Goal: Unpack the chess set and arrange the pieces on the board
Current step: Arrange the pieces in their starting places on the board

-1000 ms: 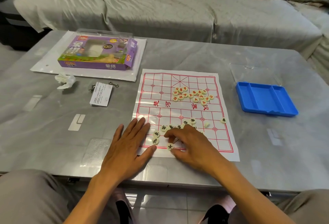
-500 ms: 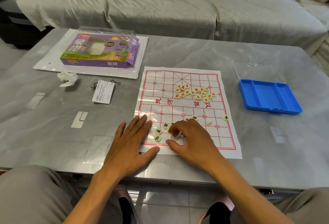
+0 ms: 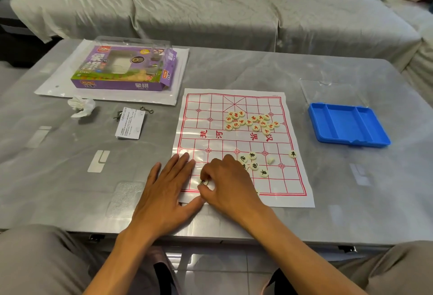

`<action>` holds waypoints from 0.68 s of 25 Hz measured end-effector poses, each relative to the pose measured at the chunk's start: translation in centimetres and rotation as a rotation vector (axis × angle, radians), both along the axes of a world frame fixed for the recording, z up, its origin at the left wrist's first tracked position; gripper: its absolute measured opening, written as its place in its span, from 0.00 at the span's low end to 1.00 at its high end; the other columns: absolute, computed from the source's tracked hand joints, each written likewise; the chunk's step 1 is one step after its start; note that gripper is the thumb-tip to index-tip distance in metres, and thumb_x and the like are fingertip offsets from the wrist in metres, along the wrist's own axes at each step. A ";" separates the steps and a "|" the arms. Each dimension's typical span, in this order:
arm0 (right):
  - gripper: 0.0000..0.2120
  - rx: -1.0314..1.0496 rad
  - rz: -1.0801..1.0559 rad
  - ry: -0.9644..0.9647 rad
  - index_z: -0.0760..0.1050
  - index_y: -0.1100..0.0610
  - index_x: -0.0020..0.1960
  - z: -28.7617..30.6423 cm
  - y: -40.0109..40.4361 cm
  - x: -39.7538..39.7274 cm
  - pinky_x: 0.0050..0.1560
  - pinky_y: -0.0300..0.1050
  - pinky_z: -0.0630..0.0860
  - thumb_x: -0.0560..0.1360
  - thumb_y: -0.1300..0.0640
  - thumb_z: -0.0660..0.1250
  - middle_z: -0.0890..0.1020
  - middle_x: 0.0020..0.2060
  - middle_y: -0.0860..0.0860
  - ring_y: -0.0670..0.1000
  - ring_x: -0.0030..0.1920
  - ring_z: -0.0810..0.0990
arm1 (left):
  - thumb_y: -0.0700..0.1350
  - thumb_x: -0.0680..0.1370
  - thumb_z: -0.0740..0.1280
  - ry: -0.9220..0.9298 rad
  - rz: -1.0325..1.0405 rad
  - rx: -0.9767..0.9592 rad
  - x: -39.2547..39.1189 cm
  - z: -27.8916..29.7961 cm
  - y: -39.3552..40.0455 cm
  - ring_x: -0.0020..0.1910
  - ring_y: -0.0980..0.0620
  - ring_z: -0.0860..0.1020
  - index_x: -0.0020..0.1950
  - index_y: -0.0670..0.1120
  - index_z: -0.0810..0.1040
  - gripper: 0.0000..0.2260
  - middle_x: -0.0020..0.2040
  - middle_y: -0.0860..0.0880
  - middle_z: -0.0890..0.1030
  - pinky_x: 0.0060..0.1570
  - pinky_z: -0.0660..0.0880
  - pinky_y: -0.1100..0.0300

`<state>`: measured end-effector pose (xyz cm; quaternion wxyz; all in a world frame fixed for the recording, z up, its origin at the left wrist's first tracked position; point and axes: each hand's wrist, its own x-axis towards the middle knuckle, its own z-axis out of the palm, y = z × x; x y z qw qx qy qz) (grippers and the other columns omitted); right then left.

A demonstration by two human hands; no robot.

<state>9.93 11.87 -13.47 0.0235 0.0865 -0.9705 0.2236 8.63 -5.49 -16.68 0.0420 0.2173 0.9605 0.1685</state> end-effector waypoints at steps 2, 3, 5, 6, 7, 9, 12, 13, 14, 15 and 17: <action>0.10 -0.010 -0.002 0.003 0.80 0.51 0.51 0.0 -0.1 0.0 0.47 0.43 0.71 0.75 0.48 0.65 0.81 0.48 0.49 0.49 0.50 0.72 | 0.74 0.71 0.43 0.001 -0.002 0.009 0.1 0.0 0.1 0.75 0.64 0.38 0.77 0.60 0.44 0.37 0.77 0.60 0.42 0.75 0.37 0.53; 0.09 -0.014 0.001 -0.001 0.80 0.51 0.51 0.1 -0.3 0.0 0.47 0.43 0.71 0.75 0.49 0.65 0.81 0.48 0.49 0.49 0.50 0.72 | 0.74 0.72 0.44 0.001 -0.003 0.012 0.1 0.0 0.1 0.75 0.64 0.38 0.77 0.61 0.44 0.36 0.77 0.60 0.42 0.75 0.37 0.53; 0.09 -0.043 0.013 -0.006 0.79 0.51 0.51 0.9 -0.1 0.2 0.48 0.43 0.73 0.74 0.50 0.66 0.81 0.48 0.48 0.48 0.50 0.72 | 0.74 0.72 0.44 0.003 -0.001 0.011 0.1 -0.1 0.0 0.75 0.64 0.38 0.76 0.61 0.44 0.36 0.77 0.60 0.42 0.75 0.38 0.53; 0.09 -0.074 0.009 0.002 0.79 0.51 0.51 1.5 0.6 0.5 0.48 0.43 0.74 0.73 0.50 0.67 0.81 0.48 0.47 0.47 0.50 0.72 | 0.74 0.72 0.45 0.006 -0.001 0.005 0.0 -0.1 0.0 0.75 0.63 0.38 0.77 0.61 0.45 0.36 0.77 0.60 0.42 0.75 0.38 0.53; 0.08 -0.117 -0.010 0.010 0.78 0.49 0.51 2.0 1.9 1.1 0.47 0.42 0.74 0.73 0.49 0.68 0.80 0.48 0.45 0.45 0.50 0.71 | 0.74 0.72 0.45 0.007 -0.003 -0.004 0.0 -0.2 0.0 0.75 0.63 0.38 0.77 0.60 0.45 0.37 0.77 0.60 0.42 0.75 0.38 0.52; 0.09 -0.176 -0.078 -0.003 0.75 0.46 0.52 2.6 5.9 2.8 0.47 0.39 0.73 0.72 0.49 0.69 0.79 0.47 0.41 0.43 0.49 0.71 | 0.74 0.71 0.46 0.007 -0.004 -0.005 -0.1 -0.1 0.0 0.76 0.62 0.39 0.78 0.59 0.46 0.38 0.78 0.60 0.42 0.76 0.39 0.51; 0.11 -0.124 -0.197 -0.134 0.72 0.42 0.53 2.2 11.3 5.6 0.51 0.35 0.73 0.73 0.46 0.70 0.77 0.50 0.37 0.42 0.48 0.73 | 0.74 0.71 0.45 0.006 -0.005 -0.010 0.0 0.1 0.0 0.76 0.62 0.40 0.78 0.58 0.46 0.38 0.78 0.60 0.43 0.76 0.40 0.51; 0.12 -0.102 -0.217 -0.173 0.71 0.41 0.53 1.8 12.1 6.1 0.52 0.34 0.72 0.73 0.45 0.69 0.77 0.51 0.37 0.42 0.47 0.75 | 0.74 0.71 0.45 0.007 -0.005 -0.017 -0.1 0.1 0.0 0.76 0.62 0.40 0.78 0.58 0.46 0.39 0.78 0.59 0.43 0.76 0.40 0.51; 0.12 -0.085 -0.220 -0.194 0.70 0.41 0.53 1.4 12.5 6.3 0.52 0.34 0.73 0.73 0.44 0.69 0.77 0.52 0.37 0.42 0.47 0.76 | 0.74 0.71 0.45 0.007 -0.005 -0.022 -0.1 0.1 0.0 0.76 0.62 0.40 0.78 0.58 0.46 0.39 0.78 0.59 0.44 0.76 0.40 0.51; 0.12 -0.074 -0.210 -0.205 0.69 0.40 0.53 1.0 12.5 6.4 0.52 0.34 0.74 0.73 0.45 0.69 0.78 0.53 0.38 0.43 0.47 0.77 | 0.75 0.71 0.45 0.007 -0.007 -0.025 -0.1 0.2 0.0 0.76 0.62 0.40 0.78 0.58 0.46 0.39 0.78 0.59 0.44 0.76 0.40 0.52; 0.13 -0.075 -0.189 -0.208 0.68 0.39 0.53 0.7 12.3 6.5 0.53 0.36 0.77 0.73 0.45 0.69 0.78 0.53 0.38 0.43 0.47 0.77 | 0.75 0.71 0.44 0.007 -0.010 -0.022 -0.1 0.2 0.0 0.76 0.62 0.41 0.78 0.58 0.47 0.39 0.78 0.59 0.44 0.76 0.40 0.52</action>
